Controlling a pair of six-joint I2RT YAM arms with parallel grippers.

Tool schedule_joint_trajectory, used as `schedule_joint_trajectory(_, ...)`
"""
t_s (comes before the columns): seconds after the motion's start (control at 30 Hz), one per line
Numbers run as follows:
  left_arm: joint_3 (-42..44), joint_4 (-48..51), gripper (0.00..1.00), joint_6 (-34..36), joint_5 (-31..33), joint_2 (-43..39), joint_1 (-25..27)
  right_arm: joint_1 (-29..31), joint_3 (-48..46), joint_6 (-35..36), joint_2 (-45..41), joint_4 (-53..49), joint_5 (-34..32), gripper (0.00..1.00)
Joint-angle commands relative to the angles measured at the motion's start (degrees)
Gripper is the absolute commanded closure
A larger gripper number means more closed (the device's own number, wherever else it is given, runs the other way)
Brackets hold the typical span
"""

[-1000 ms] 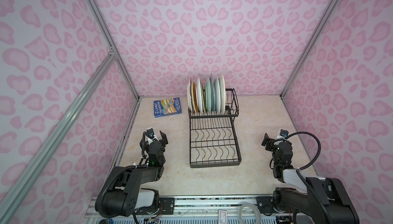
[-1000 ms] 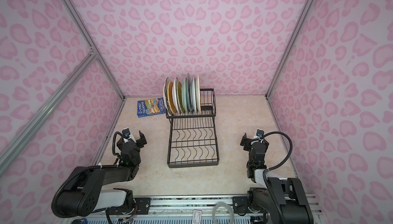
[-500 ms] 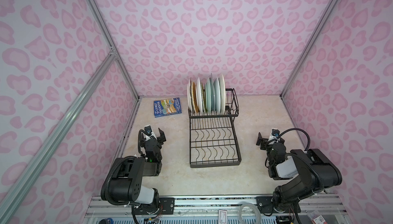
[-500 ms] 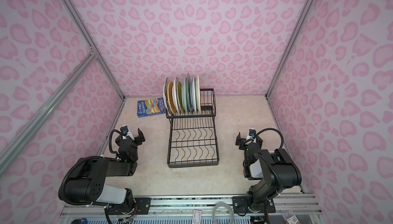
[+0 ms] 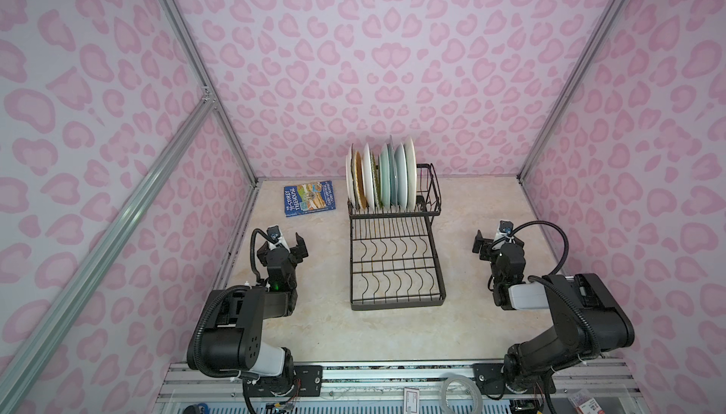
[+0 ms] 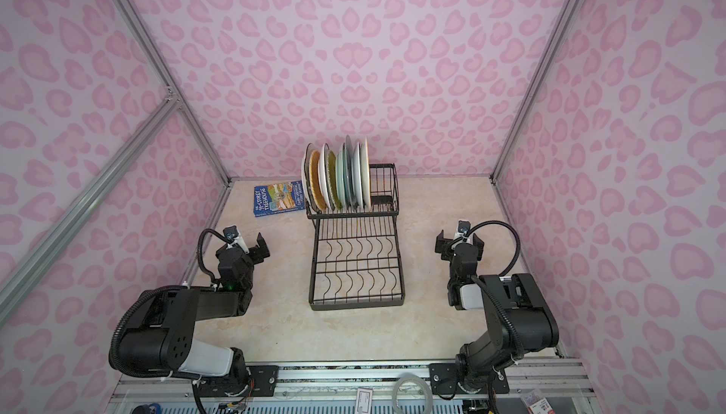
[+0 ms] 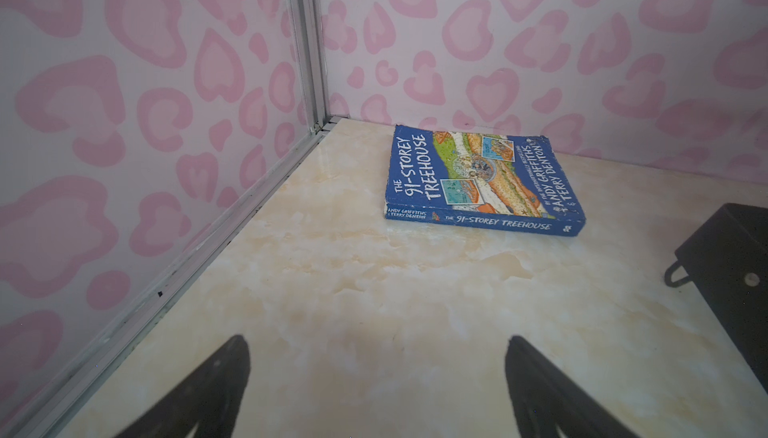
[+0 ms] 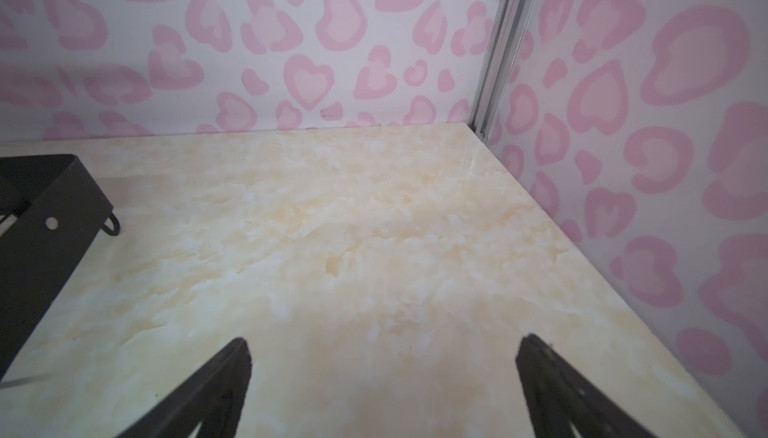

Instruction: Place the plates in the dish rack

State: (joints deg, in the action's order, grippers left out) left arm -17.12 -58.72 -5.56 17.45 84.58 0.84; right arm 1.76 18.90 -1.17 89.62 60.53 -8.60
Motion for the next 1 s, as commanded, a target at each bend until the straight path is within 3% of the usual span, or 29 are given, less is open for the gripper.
schedule_joint_trajectory(0.0,-0.4,-0.5,0.03,-0.3,-0.3,-0.1,0.0,-0.1,0.1,-0.8,0.4,-1.2,-0.4,0.01)
schedule_joint_trajectory(0.97,-0.3,-0.6,0.03,0.1,0.4,-0.1,0.5,0.9,-0.4,0.2,0.4,0.3,-1.9,0.01)
